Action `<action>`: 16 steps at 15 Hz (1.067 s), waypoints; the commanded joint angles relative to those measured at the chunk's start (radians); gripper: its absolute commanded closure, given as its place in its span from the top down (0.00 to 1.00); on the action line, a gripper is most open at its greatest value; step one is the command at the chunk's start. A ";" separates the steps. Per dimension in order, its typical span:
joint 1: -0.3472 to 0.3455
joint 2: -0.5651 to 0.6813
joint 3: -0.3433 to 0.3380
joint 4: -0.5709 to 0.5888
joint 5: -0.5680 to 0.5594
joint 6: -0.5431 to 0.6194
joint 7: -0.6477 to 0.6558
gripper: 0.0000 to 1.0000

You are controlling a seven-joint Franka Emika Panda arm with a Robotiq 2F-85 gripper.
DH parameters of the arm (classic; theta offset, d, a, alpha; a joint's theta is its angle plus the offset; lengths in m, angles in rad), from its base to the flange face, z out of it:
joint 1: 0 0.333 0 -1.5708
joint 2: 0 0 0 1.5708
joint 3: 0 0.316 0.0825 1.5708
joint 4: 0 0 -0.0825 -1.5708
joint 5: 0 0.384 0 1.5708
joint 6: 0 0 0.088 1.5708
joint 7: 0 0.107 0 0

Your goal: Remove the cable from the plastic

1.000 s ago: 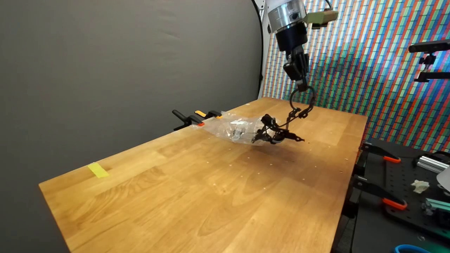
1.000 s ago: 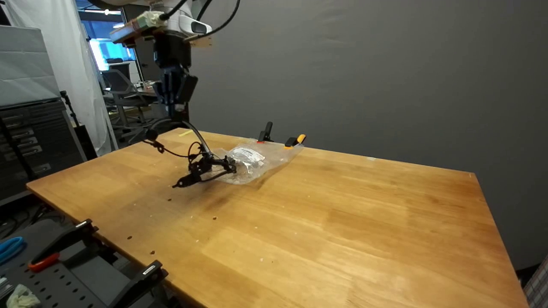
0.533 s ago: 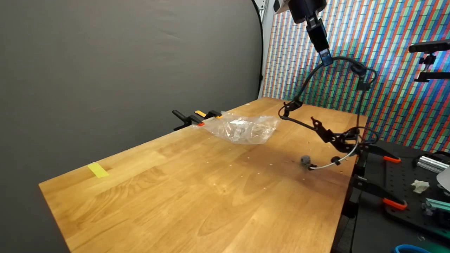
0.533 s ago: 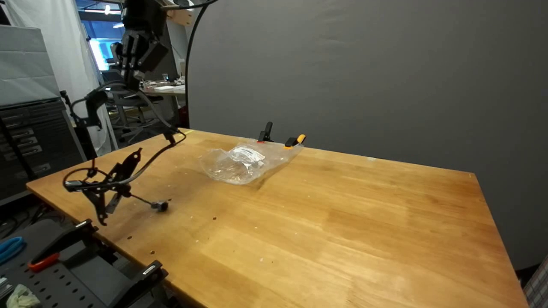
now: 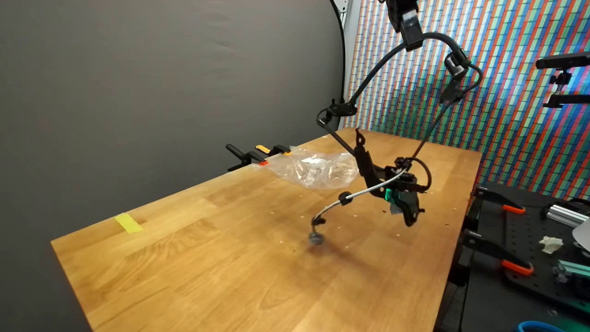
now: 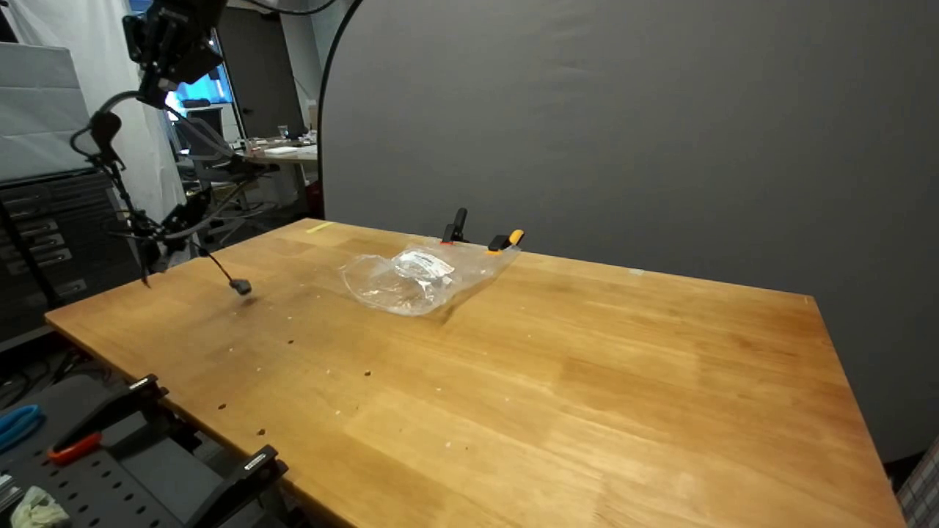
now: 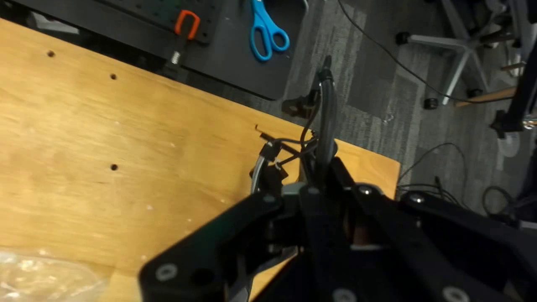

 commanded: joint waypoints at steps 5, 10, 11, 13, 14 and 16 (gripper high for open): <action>0.009 0.036 0.045 -0.147 0.046 0.420 0.010 0.02; -0.002 0.112 0.034 -0.277 -0.020 0.698 0.037 0.02; -0.007 0.124 0.029 -0.293 -0.037 0.741 0.042 0.02; -0.024 0.124 0.013 -0.331 -0.067 0.800 0.048 0.02; -0.034 0.125 0.003 -0.343 -0.081 0.821 0.054 0.02; -0.062 0.113 -0.029 -0.383 -0.132 0.875 0.073 0.02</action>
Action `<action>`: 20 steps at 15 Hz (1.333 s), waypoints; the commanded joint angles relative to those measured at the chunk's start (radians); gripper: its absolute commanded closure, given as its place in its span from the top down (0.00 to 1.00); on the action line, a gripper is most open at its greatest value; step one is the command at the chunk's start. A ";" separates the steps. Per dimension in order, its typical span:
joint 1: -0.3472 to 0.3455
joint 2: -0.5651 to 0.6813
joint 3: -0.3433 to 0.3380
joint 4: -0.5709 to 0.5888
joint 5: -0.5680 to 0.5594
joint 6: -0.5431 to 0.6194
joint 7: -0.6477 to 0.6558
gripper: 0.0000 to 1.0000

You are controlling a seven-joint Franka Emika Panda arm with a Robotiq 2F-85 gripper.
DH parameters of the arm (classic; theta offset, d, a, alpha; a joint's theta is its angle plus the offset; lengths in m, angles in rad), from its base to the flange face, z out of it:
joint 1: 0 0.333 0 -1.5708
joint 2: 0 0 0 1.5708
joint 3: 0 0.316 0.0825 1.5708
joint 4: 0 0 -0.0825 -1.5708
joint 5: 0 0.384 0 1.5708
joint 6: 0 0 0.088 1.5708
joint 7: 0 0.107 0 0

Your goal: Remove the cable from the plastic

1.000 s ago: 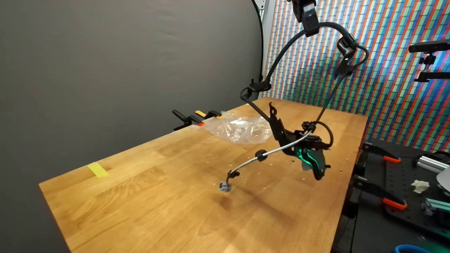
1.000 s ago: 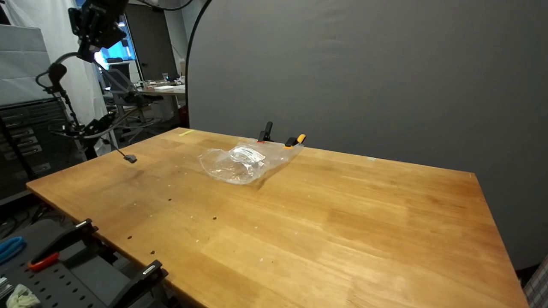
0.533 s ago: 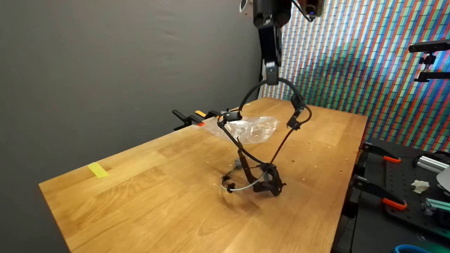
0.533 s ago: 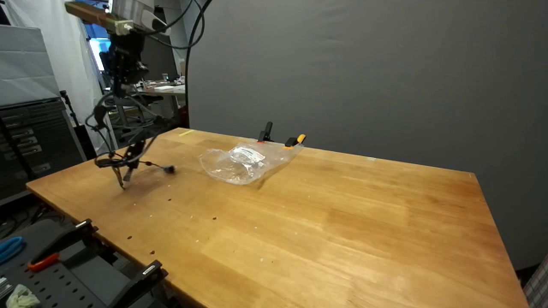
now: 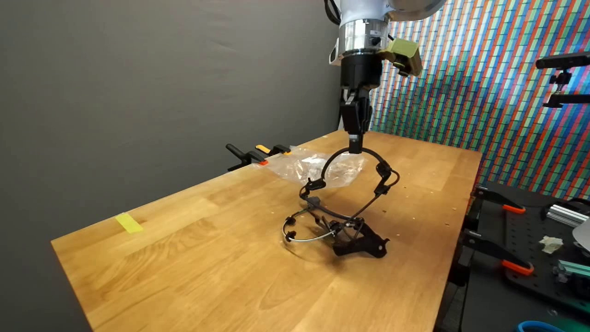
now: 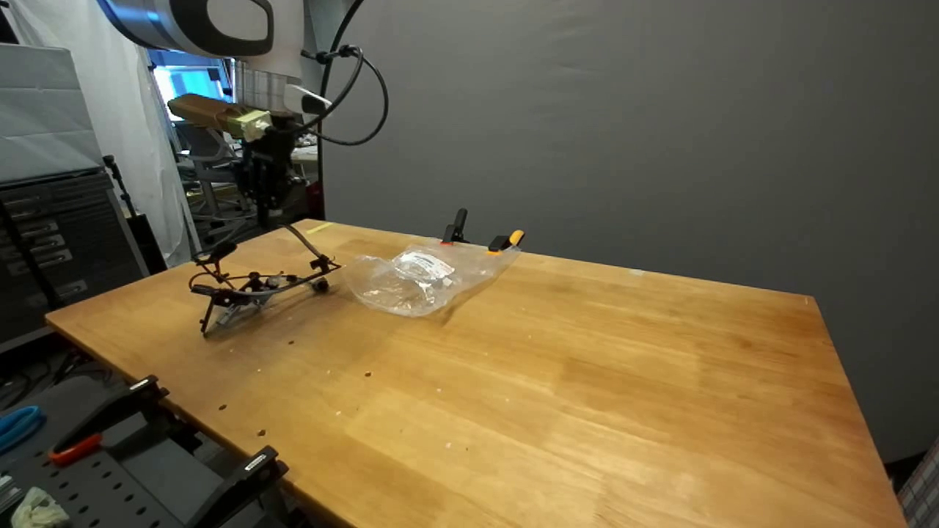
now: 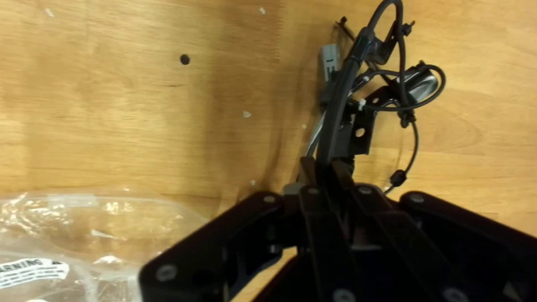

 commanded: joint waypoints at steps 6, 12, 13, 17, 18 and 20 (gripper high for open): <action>-0.136 -0.034 -0.166 -0.138 -0.369 0.191 0.207 0.35; -0.193 -0.050 -0.239 -0.118 -0.570 0.140 0.402 0.81; -0.197 -0.060 -0.240 -0.108 -0.574 0.126 0.414 0.87; -0.200 -0.108 -0.224 -0.022 -0.551 -0.125 0.362 1.00; -0.201 -0.114 -0.219 0.008 -0.544 -0.201 0.347 1.00; -0.201 -0.130 -0.211 0.074 -0.508 -0.344 0.283 1.00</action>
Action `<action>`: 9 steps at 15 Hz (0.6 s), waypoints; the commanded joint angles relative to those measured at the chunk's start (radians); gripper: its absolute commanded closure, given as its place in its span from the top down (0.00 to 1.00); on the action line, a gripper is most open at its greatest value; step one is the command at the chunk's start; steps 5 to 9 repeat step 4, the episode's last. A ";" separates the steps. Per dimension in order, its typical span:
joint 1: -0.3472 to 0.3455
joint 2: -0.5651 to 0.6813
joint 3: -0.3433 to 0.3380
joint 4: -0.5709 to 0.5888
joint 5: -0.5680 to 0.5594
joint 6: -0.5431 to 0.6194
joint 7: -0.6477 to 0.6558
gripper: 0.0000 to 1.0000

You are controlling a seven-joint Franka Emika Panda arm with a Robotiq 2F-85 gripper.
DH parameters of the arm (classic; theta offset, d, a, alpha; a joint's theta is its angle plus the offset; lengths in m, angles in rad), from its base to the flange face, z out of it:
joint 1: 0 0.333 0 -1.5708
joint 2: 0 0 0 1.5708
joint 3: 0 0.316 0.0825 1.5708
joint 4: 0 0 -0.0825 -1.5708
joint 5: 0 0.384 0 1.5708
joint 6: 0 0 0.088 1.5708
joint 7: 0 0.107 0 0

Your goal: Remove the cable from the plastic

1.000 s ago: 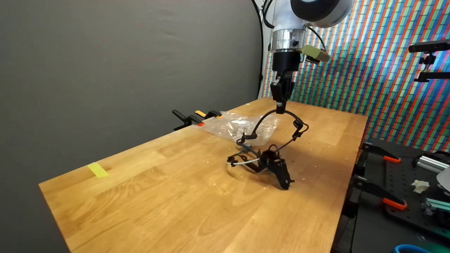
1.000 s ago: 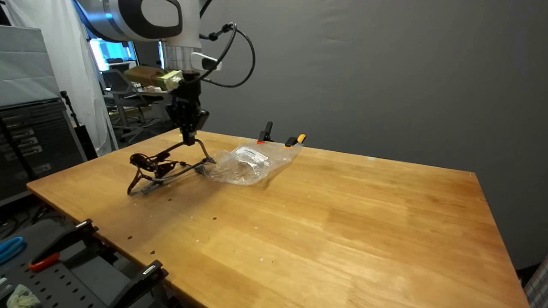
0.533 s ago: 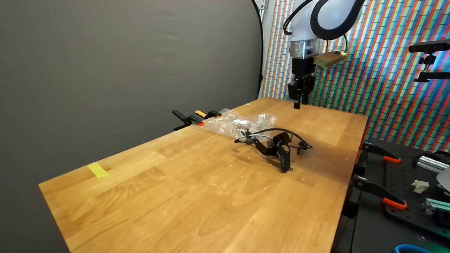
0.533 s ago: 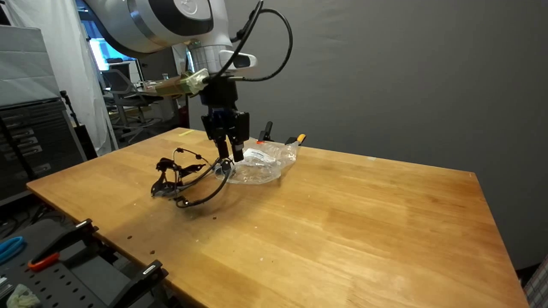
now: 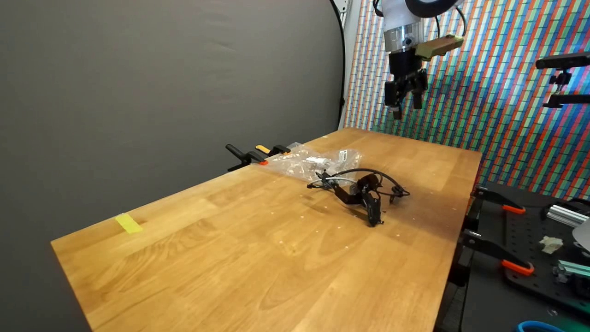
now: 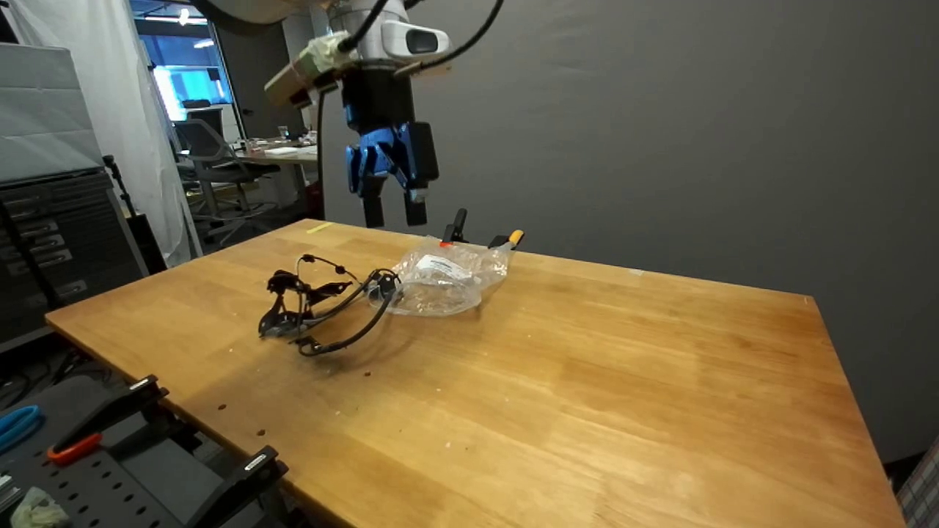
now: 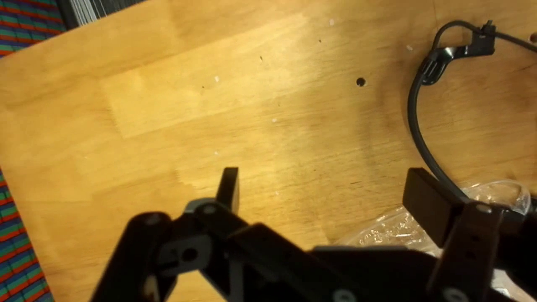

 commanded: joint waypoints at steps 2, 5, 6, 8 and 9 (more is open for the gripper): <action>-0.009 -0.024 0.017 0.060 0.024 -0.136 -0.051 1.00; -0.009 -0.038 0.018 0.099 0.046 -0.198 -0.087 1.00; -0.009 -0.038 0.018 0.099 0.046 -0.198 -0.087 1.00; -0.009 -0.038 0.018 0.099 0.046 -0.198 -0.087 1.00; -0.009 -0.038 0.018 0.099 0.046 -0.198 -0.087 1.00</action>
